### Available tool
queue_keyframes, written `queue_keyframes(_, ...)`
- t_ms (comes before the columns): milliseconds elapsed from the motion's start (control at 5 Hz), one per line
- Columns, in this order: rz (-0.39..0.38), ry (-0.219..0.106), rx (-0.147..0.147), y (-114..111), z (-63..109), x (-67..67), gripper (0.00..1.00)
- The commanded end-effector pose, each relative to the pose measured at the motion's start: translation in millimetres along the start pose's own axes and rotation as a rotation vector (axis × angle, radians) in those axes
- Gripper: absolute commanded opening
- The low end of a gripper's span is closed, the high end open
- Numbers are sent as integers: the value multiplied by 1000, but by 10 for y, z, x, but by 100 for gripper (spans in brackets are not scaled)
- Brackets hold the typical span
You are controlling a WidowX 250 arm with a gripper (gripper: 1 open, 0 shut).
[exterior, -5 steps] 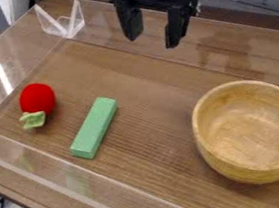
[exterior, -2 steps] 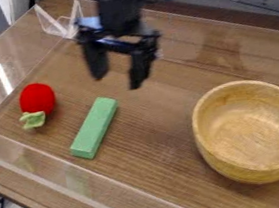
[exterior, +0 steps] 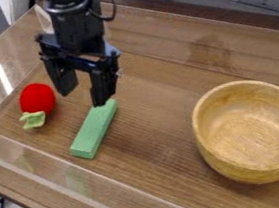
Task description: Put the green stick in the brown bowl
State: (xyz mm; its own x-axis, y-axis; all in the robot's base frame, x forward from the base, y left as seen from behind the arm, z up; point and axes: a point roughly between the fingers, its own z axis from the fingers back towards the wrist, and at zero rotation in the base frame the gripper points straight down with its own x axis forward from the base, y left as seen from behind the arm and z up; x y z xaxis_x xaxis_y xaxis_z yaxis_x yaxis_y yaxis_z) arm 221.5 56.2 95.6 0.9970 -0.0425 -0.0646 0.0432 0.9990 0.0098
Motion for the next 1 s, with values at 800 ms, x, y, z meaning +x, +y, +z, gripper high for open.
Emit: queue_keyframes(800,-217,-72,-6,-30,-376,67,100)
